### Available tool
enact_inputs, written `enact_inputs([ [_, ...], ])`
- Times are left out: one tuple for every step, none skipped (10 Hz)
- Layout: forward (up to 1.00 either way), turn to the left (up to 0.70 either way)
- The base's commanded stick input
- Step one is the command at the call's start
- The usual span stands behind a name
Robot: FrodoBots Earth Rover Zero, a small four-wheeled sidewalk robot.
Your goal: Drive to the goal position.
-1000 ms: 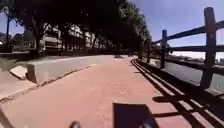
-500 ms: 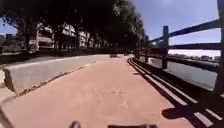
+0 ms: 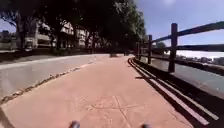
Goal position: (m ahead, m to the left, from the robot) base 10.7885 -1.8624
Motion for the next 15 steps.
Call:
enact_inputs([
  [0.85,0.00],
  [0.85,0.00],
  [0.85,0.00],
  [0.85,0.00],
  [0.85,0.00],
  [0.85,0.00],
  [0.85,0.00],
  [0.85,0.00],
  [0.85,0.00],
  [0.85,0.00],
  [0.85,0.00],
  [0.85,0.00],
  [0.85,0.00],
  [0.85,0.00],
  [0.85,0.00],
])
